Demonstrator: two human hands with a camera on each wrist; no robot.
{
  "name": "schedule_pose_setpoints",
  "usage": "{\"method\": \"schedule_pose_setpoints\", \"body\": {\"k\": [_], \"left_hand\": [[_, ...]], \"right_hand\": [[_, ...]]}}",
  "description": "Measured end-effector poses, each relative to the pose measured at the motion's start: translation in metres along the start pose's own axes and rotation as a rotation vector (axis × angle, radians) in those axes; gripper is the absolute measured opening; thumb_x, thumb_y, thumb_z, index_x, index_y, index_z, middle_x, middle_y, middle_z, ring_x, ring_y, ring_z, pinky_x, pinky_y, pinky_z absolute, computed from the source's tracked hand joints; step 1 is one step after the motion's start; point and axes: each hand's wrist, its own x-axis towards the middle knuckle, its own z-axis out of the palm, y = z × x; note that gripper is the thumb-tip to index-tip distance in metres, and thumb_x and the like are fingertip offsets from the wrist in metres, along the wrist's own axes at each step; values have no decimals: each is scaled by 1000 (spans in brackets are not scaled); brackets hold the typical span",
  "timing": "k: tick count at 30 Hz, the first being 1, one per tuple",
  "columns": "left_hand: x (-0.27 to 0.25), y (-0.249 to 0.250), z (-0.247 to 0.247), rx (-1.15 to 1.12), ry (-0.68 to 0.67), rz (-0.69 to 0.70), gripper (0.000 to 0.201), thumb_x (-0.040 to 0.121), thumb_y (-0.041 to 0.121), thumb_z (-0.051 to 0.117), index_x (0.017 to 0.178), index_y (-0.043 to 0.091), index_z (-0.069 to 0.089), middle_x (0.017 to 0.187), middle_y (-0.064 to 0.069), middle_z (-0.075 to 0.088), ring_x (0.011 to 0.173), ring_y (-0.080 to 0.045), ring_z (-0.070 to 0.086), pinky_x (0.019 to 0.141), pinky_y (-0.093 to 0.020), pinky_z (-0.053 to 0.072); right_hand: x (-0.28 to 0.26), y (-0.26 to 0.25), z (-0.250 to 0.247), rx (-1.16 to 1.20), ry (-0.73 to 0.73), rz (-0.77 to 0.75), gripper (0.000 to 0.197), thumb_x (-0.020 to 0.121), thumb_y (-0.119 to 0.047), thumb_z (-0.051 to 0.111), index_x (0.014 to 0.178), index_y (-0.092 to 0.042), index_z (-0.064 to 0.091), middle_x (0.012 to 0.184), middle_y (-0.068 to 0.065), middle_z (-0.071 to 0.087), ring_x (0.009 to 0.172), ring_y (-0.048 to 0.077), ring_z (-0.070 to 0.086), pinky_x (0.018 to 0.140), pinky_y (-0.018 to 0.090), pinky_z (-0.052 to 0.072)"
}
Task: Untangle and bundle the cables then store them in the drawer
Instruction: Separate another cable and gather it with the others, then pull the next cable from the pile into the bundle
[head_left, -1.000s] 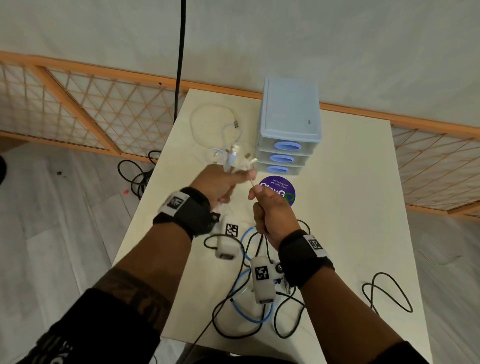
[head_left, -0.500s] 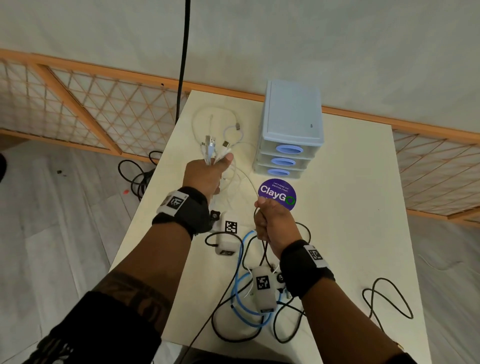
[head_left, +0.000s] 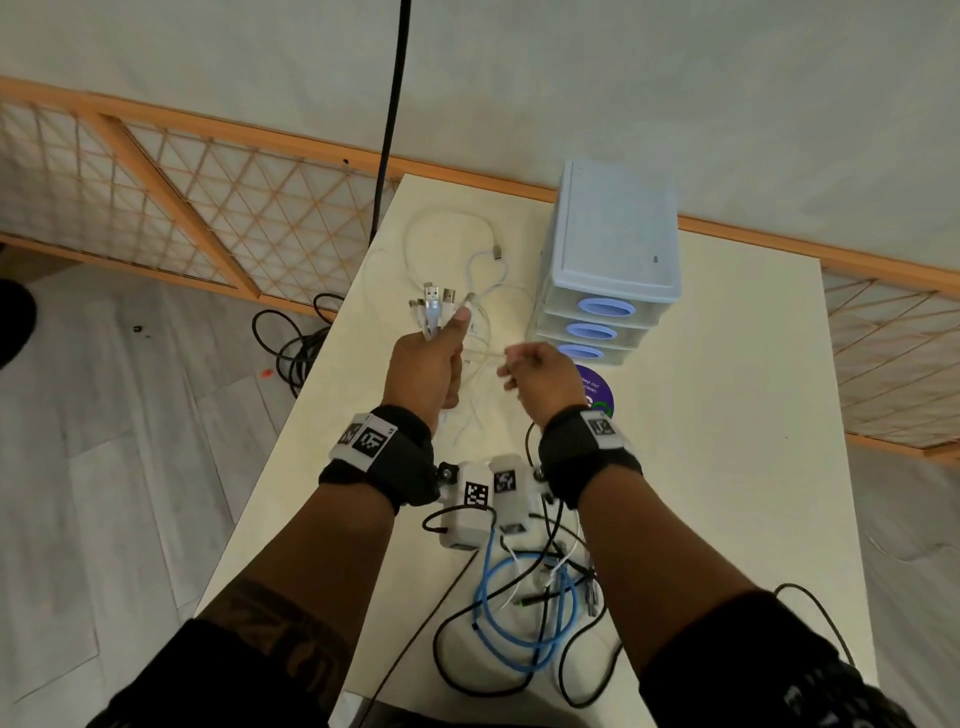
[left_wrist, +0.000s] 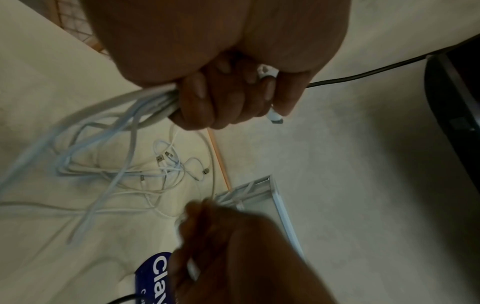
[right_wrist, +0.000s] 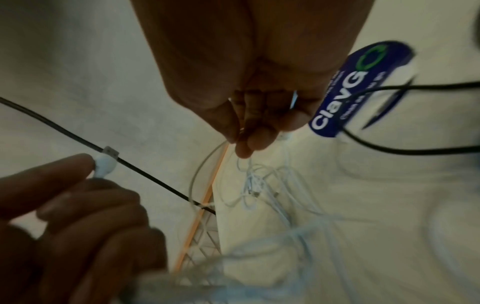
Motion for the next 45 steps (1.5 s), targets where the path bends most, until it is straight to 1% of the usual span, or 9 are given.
{"method": "schedule_pose_setpoints", "body": {"k": [4,7,10,13,22,27,32,36,45], "left_hand": [[-1,0,-1,3,-55,-52,60,101,37,66,50,25,36,45,8,28,39,-10,19,42,-21,19],[0,-1,-1,12,-71,-83,62,101,36,67,48,24,36,44,8,29,38,-10,20,41,-20,18],[2,-1,-1,37,-109,-89,64,100,37,68,46,26,35,45,8,28,39,-11,20,43,-21,19],[2,-1,2,96,-135,-61,55,97,36,72,55,23,39,47,6,30,41,-12,23,44,-24,22],[-3,20,8,-132,-238,120,52,93,54,54,50,31,35,52,10,22,45,-9,19,47,-25,12],[-6,24,7,143,-250,190,66,104,54,48,43,30,37,48,13,26,43,-8,20,48,-23,18],[-13,15,7,13,-270,44,61,87,68,48,43,27,34,47,13,26,44,-7,20,48,-24,12],[-15,4,4,22,-248,24,71,103,62,44,42,27,33,47,13,26,42,-6,20,47,-20,13],[-24,-3,6,131,-203,7,70,103,63,45,44,26,31,46,8,28,42,-10,23,48,-23,18]], "right_hand": [[32,-38,-3,-154,-160,-250,54,102,-13,46,153,-31,38,150,-3,51,133,15,51,112,35,41],[39,-47,-12,-289,-208,-301,66,103,-11,42,159,-36,17,164,-1,30,146,16,36,118,33,31],[31,-29,-23,-117,-174,-222,51,104,-12,42,152,-28,40,147,2,55,133,15,53,110,32,41],[12,1,-31,67,-142,-84,33,105,-7,40,126,-12,65,112,8,75,95,16,72,82,25,49],[-44,74,-57,-4,51,23,25,100,-13,49,96,-20,73,80,4,75,63,14,64,65,28,50],[-63,98,-75,-114,137,71,23,99,-14,51,92,-19,72,72,-1,70,62,15,61,62,29,48],[-78,114,-83,-409,150,147,16,96,-21,57,95,-14,72,87,0,71,81,22,62,75,27,46],[-89,122,-80,-673,46,225,16,92,-22,60,91,-15,75,92,1,74,87,21,66,74,27,50],[-98,135,-62,-858,63,248,26,94,-28,64,119,-21,68,116,5,68,104,25,66,79,28,48]]}}
